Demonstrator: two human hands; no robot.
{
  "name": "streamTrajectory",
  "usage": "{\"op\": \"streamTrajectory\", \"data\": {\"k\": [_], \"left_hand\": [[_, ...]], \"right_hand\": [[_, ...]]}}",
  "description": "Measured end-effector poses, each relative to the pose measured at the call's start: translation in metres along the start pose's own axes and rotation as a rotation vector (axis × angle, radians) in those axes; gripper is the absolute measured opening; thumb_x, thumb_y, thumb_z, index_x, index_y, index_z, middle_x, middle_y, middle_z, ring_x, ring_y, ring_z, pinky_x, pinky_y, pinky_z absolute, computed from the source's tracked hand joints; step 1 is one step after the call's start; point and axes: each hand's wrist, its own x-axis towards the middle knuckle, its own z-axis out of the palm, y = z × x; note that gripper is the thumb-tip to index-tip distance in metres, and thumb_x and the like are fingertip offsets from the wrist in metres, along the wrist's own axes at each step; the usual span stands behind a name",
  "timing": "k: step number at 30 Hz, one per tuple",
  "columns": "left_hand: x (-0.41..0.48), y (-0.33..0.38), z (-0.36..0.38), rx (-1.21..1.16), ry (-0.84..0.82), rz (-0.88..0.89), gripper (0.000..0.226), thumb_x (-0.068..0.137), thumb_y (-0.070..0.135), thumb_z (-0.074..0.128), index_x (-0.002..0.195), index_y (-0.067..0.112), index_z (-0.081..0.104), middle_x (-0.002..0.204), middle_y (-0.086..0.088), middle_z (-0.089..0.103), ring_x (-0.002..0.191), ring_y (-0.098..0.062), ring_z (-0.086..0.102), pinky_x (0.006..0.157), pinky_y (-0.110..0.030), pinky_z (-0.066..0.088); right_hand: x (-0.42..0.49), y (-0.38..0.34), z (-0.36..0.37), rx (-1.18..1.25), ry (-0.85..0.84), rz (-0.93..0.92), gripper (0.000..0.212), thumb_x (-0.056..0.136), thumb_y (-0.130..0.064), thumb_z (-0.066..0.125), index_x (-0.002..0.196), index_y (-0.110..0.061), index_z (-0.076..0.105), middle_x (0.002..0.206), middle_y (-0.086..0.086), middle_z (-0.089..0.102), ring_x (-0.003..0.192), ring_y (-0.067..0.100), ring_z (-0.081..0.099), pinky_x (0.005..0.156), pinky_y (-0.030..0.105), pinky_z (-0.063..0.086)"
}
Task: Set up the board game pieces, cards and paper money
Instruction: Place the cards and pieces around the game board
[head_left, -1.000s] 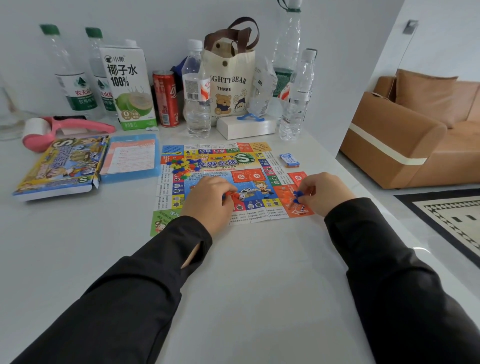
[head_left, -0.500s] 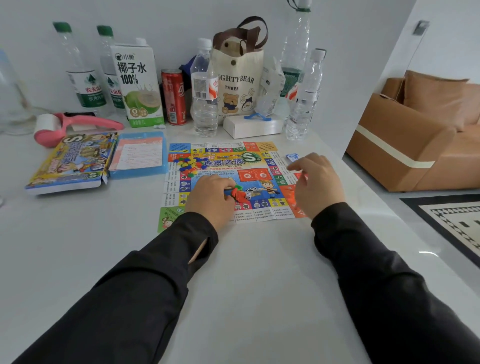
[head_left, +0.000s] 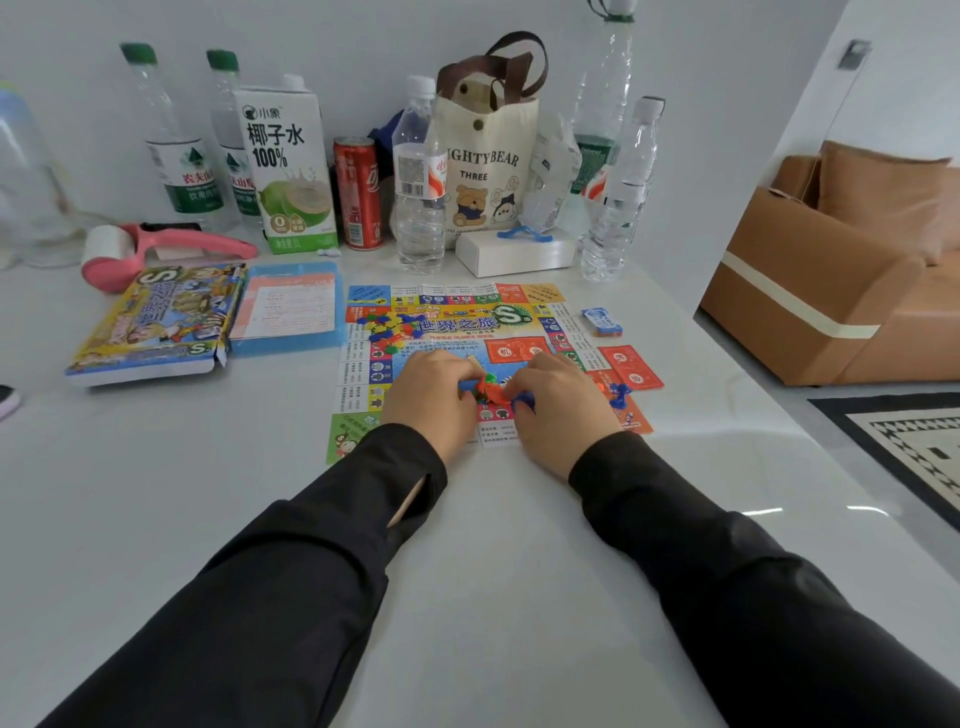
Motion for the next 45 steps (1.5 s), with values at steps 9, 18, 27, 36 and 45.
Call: {"op": "streamTrajectory", "data": {"k": [9, 18, 27, 36, 45], "left_hand": [[0.002, -0.003, 0.003, 0.026, 0.009, 0.028, 0.02, 0.086, 0.019, 0.062, 0.105, 0.019, 0.069, 0.111, 0.003, 0.062, 0.111, -0.017, 0.046, 0.088, -0.027, 0.037], [-0.002, 0.005, -0.004, -0.059, 0.131, 0.107, 0.015, 0.084, 0.021, 0.065, 0.093, 0.01, 0.072, 0.102, -0.001, 0.065, 0.104, -0.017, 0.048, 0.079, -0.012, 0.023], [-0.009, 0.017, -0.002, -0.121, 0.097, 0.298, 0.014, 0.081, 0.018, 0.07, 0.084, 0.004, 0.071, 0.093, -0.006, 0.068, 0.096, -0.021, 0.056, 0.081, -0.023, 0.035], [-0.011, 0.012, 0.007, -0.04, -0.055, 0.39, 0.013, 0.081, 0.007, 0.065, 0.093, 0.01, 0.071, 0.1, -0.003, 0.068, 0.102, -0.021, 0.054, 0.092, -0.021, 0.031], [-0.011, 0.012, 0.006, -0.027, -0.097, 0.349, 0.019, 0.088, 0.012, 0.057, 0.101, 0.013, 0.071, 0.101, 0.0, 0.067, 0.102, -0.014, 0.05, 0.087, -0.02, 0.032]], "right_hand": [[0.002, 0.002, 0.003, 0.01, -0.005, 0.042, 0.026, 0.092, -0.032, 0.053, 0.111, -0.018, 0.065, 0.109, 0.0, 0.055, 0.103, 0.014, 0.045, 0.083, 0.021, 0.034], [0.0, 0.004, 0.0, 0.136, 0.22, 0.024, 0.017, 0.092, -0.018, 0.053, 0.095, -0.008, 0.066, 0.09, 0.0, 0.056, 0.086, 0.013, 0.047, 0.072, 0.017, 0.032], [-0.009, 0.01, -0.019, 0.545, 0.326, 0.109, 0.012, 0.082, -0.011, 0.067, 0.073, -0.015, 0.061, 0.065, -0.013, 0.054, 0.061, 0.002, 0.049, 0.06, 0.005, 0.039], [-0.009, 0.041, -0.043, 0.199, 0.203, 0.157, 0.011, 0.087, -0.006, 0.056, 0.078, -0.012, 0.059, 0.08, -0.005, 0.05, 0.079, 0.013, 0.044, 0.061, 0.017, 0.025], [-0.012, 0.051, -0.056, -0.057, 0.016, 0.193, 0.006, 0.086, -0.013, 0.06, 0.082, -0.017, 0.06, 0.091, -0.004, 0.046, 0.09, 0.013, 0.039, 0.075, 0.024, 0.031]]}}
